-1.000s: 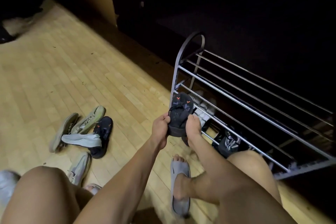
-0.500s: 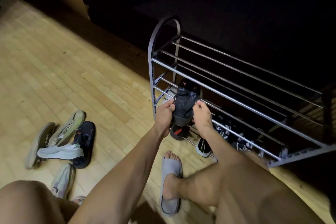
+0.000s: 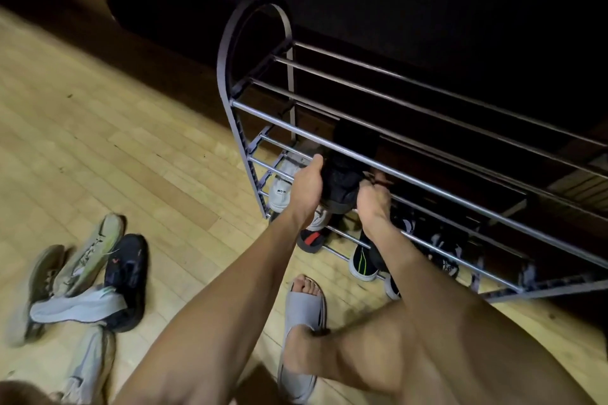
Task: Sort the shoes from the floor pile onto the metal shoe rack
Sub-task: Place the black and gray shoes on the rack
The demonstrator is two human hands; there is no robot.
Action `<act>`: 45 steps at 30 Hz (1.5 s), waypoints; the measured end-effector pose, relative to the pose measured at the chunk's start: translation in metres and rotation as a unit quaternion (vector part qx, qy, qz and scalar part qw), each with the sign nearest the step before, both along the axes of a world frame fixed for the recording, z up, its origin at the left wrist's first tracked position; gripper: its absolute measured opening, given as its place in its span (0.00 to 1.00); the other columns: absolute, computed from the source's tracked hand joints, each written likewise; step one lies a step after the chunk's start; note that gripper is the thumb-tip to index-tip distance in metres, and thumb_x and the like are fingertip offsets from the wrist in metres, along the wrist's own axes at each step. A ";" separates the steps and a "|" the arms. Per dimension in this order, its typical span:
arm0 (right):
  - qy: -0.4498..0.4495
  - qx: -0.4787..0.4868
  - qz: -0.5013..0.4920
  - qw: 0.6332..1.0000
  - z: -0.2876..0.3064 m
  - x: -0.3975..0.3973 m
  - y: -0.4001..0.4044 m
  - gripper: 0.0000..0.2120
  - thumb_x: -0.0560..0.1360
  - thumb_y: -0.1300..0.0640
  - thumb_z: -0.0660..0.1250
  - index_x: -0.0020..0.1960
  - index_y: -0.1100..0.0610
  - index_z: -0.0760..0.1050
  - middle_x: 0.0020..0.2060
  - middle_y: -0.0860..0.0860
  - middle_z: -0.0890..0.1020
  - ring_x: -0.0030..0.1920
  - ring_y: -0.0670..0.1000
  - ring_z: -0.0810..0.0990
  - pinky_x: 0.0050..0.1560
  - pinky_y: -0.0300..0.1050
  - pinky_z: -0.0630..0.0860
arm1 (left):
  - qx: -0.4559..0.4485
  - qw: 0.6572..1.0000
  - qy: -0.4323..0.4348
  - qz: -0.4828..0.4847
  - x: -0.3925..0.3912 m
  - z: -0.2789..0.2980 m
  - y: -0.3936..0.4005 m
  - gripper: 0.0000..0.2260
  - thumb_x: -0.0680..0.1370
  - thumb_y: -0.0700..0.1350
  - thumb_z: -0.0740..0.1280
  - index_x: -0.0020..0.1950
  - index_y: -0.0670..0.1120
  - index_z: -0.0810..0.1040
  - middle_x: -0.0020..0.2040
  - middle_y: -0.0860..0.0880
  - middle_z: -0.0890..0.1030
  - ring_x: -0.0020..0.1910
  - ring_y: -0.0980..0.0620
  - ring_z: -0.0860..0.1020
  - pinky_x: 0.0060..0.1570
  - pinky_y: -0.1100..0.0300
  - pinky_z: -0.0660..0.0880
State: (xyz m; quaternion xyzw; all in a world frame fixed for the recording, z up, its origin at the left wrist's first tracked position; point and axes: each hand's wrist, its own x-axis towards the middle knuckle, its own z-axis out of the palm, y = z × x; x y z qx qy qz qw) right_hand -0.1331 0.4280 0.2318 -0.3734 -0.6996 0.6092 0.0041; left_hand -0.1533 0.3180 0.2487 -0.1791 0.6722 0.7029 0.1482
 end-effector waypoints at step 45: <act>0.099 0.111 0.353 0.924 0.121 0.083 -0.199 0.20 0.78 0.44 0.58 0.53 0.56 0.81 0.52 0.62 0.82 0.53 0.63 0.80 0.54 0.54 0.75 | 0.042 0.947 0.091 0.304 0.163 0.060 -0.316 0.26 0.84 0.55 0.49 0.51 0.43 0.83 0.48 0.47 0.86 0.54 0.54 0.81 0.59 0.60 0.71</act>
